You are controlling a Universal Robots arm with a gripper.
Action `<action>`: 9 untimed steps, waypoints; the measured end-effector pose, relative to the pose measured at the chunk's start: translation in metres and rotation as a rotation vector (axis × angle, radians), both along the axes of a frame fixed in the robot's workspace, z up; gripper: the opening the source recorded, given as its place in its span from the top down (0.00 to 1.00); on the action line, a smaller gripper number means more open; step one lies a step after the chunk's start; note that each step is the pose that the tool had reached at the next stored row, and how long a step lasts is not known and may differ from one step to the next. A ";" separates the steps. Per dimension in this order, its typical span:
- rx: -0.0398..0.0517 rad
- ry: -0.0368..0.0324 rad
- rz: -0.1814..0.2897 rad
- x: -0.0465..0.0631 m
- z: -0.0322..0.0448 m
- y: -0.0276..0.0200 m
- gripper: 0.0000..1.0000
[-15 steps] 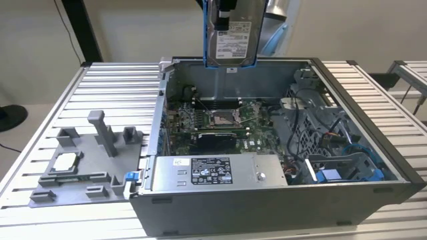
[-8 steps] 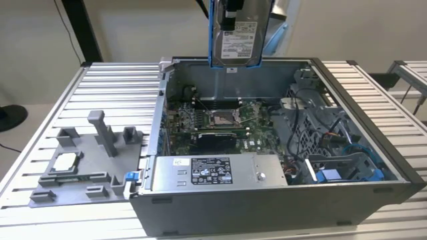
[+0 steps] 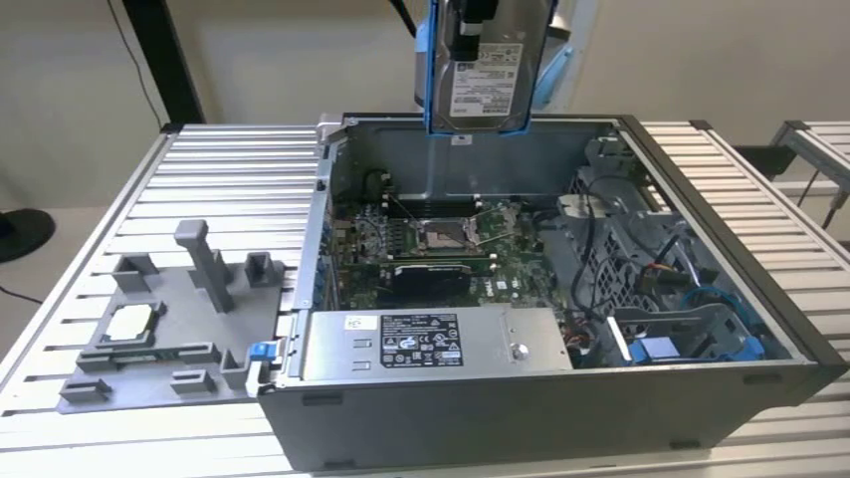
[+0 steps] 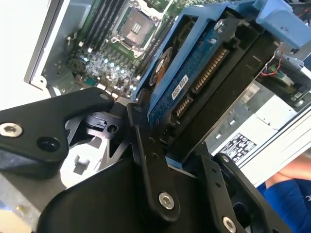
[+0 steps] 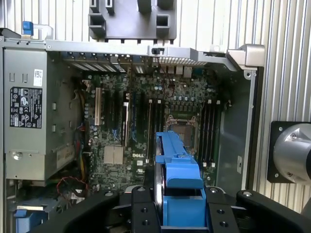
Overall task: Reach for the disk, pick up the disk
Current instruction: 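Pick up the disk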
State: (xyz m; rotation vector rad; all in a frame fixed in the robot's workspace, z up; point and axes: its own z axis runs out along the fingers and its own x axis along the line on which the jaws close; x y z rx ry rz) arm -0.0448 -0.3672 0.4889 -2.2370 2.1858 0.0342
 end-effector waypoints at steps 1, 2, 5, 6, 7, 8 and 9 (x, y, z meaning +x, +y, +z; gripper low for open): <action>0.0001 0.0000 0.000 0.001 0.0000 0.0000 1.00; 0.0000 0.0000 0.000 0.003 0.0000 0.0000 1.00; 0.0001 0.0000 0.000 0.006 0.0000 0.0000 1.00; 0.0001 0.0000 0.000 0.008 0.0000 0.0000 1.00; 0.0001 0.0000 0.000 0.009 0.0000 0.0000 1.00; 0.0000 0.0000 0.000 0.010 0.0000 0.0000 1.00; 0.0001 0.0000 0.000 0.011 0.0000 0.0000 1.00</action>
